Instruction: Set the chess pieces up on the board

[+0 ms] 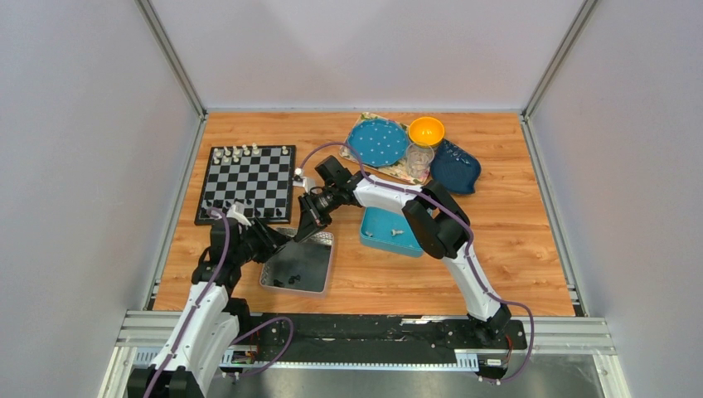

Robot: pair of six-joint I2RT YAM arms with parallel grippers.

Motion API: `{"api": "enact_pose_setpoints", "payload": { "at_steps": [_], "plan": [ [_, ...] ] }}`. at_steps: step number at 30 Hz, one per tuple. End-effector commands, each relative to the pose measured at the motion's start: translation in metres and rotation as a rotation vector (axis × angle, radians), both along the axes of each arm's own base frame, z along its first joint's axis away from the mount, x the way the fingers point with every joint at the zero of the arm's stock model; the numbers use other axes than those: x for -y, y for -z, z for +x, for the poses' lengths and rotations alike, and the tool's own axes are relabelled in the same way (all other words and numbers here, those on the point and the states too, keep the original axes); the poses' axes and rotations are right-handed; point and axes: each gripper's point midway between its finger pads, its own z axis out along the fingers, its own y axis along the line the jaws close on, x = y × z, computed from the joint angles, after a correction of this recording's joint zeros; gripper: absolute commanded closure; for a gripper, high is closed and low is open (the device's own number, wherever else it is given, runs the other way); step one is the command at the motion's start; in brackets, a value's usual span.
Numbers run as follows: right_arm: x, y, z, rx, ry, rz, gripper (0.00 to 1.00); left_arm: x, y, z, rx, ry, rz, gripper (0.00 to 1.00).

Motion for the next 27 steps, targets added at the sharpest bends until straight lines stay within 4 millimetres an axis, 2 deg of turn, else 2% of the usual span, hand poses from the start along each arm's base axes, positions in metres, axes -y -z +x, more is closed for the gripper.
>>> {"api": "enact_pose_setpoints", "payload": {
  "at_steps": [1, 19, 22, 26, 27],
  "plan": [
    [-0.0067, -0.0118, 0.0046, 0.012, -0.009, 0.047, 0.98, -0.0016, -0.0195, 0.0142, 0.071, -0.026, -0.001, 0.56],
    [-0.004, -0.012, 0.0033, 0.014, -0.01, 0.046, 0.98, 0.0029, -0.0193, 0.017, 0.08, -0.034, -0.013, 0.69],
    [-0.0033, -0.0102, 0.003, 0.014, -0.008, 0.041, 0.98, 0.0042, -0.0207, 0.0183, 0.087, -0.031, -0.013, 0.74],
    [-0.0029, -0.0121, 0.0027, 0.017, -0.009, 0.044, 0.97, 0.006, -0.0206, 0.0176, 0.087, -0.024, -0.012, 0.91],
    [-0.0028, -0.0122, 0.0025, 0.019, -0.011, 0.046, 0.95, 0.0056, -0.0219, 0.0179, 0.09, -0.023, -0.008, 0.92]
  ]
}}
